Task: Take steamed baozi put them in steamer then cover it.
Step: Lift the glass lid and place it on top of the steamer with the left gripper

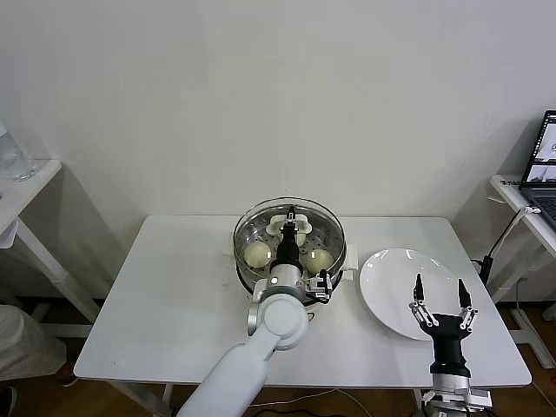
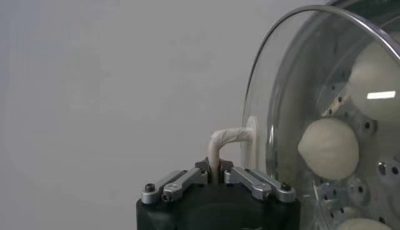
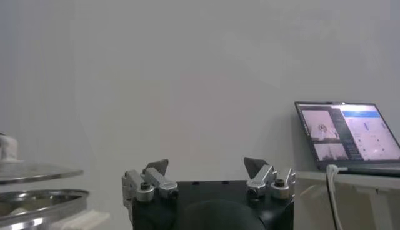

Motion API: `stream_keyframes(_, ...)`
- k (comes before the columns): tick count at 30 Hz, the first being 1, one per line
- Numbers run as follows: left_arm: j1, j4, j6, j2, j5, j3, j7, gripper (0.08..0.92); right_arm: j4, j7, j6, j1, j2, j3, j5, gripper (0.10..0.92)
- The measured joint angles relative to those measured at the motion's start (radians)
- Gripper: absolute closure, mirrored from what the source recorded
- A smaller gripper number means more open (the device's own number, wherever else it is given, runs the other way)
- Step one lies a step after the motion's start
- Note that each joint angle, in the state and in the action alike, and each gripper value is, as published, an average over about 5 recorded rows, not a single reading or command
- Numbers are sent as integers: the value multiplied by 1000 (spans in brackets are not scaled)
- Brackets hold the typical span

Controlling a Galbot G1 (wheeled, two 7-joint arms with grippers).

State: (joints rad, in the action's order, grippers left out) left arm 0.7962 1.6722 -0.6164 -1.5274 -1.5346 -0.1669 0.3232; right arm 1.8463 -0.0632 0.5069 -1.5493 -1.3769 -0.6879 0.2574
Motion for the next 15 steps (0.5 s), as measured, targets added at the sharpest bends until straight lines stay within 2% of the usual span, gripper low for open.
stream_keyframes(15,23,-30,-8,-16,-13,11,-40,806,-10,1,4,6,0,6,-9,203)
